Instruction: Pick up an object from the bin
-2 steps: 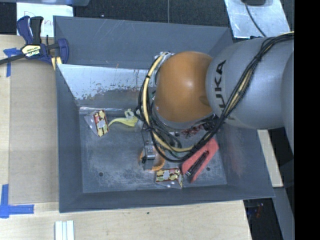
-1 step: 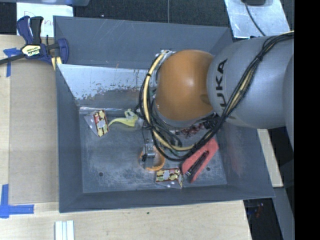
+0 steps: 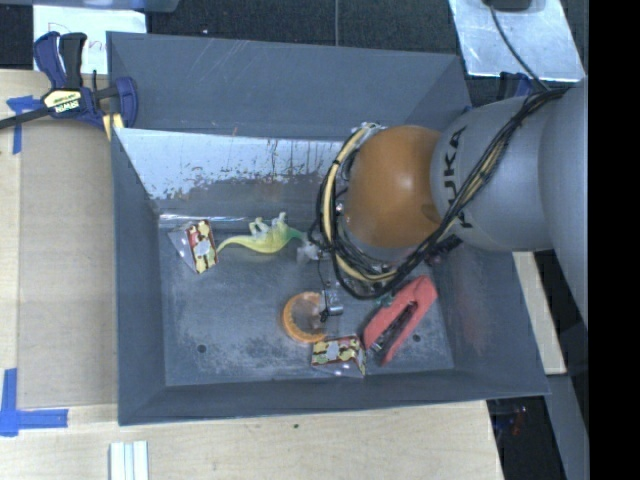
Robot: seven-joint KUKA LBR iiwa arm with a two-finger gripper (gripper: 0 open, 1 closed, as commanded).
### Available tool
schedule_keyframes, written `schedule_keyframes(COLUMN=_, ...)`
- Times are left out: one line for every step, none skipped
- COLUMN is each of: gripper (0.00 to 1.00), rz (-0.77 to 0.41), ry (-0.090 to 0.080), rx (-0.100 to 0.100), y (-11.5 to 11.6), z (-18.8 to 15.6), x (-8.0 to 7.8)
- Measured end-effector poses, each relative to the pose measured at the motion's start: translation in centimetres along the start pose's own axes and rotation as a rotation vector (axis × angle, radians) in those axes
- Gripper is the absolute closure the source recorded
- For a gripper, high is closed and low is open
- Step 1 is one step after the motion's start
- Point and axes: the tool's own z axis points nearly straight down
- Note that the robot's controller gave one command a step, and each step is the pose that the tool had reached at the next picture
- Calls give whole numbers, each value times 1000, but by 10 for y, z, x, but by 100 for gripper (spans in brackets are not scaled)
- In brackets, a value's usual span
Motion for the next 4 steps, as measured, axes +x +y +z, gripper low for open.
schedule_keyframes(gripper=0, rz=-13, ry=-6, rx=-3, y=-15, z=-2, x=6)
schedule_keyframes(gripper=0, rz=168, ry=1, rx=0, y=-3, z=-20, x=23)
schedule_keyframes(gripper=0, rz=300, ry=-6, rx=-2, y=-4, z=11, x=34)
schedule_keyframes(gripper=100, rz=353, ry=-5, rx=-4, y=7, z=7, x=53)
